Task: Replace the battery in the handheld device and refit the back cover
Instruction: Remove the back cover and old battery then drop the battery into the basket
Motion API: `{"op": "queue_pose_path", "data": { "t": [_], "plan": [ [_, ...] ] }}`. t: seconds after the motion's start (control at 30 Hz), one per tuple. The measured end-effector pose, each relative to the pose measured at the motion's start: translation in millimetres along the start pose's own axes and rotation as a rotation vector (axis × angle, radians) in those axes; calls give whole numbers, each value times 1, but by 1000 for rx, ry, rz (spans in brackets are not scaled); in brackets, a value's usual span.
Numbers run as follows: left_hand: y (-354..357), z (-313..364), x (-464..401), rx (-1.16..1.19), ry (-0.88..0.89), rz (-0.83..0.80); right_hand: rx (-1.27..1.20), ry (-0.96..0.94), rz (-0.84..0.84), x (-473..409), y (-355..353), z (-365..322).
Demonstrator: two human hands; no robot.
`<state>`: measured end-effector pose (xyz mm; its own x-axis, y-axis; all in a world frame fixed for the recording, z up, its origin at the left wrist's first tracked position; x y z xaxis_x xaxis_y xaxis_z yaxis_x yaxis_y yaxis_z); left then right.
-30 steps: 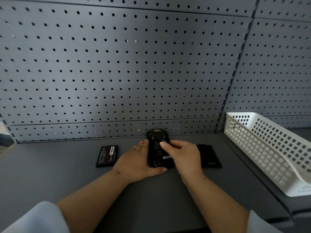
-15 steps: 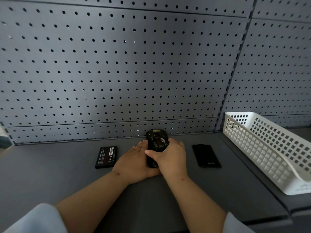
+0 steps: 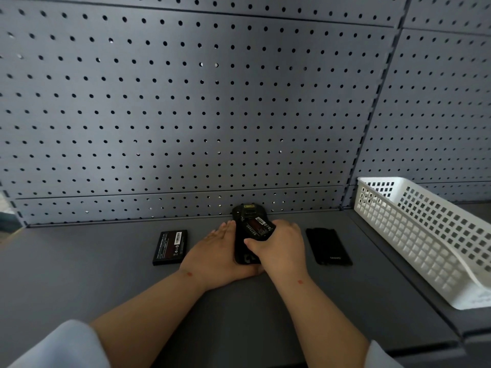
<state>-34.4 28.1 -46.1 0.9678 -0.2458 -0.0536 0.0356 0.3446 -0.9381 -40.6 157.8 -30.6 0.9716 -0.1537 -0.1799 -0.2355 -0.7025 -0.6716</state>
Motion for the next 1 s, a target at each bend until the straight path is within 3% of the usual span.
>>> {"op": "queue_pose_path", "data": {
  "t": [0.23, 0.53, 0.83, 1.0],
  "plan": [
    [-3, 4, 3, 13, -8, -15, 17, -11, 8, -3, -5, 2],
    [-7, 9, 4, 115, -3, -3, -234, -27, 32, 0, -22, 11],
    [-28, 29, 3, 227, 78, 244, -423, -88, 54, 0, -50, 13],
    [-32, 46, -7, 283, 116, 250, -522, -133, 68, 1, -78, 14]
  ]
}}
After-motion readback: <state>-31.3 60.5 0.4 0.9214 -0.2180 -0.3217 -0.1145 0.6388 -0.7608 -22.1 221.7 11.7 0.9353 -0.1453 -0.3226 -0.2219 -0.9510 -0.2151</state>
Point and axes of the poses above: each hand's wrist, its own x-axis away from the middle knuckle, its own y-axis out of the palm, z = x × y, the point moved 2 cm from there along -x, towards the middle knuckle, and after that the axes turned 1 degree about -x, right-handed, at the moved point
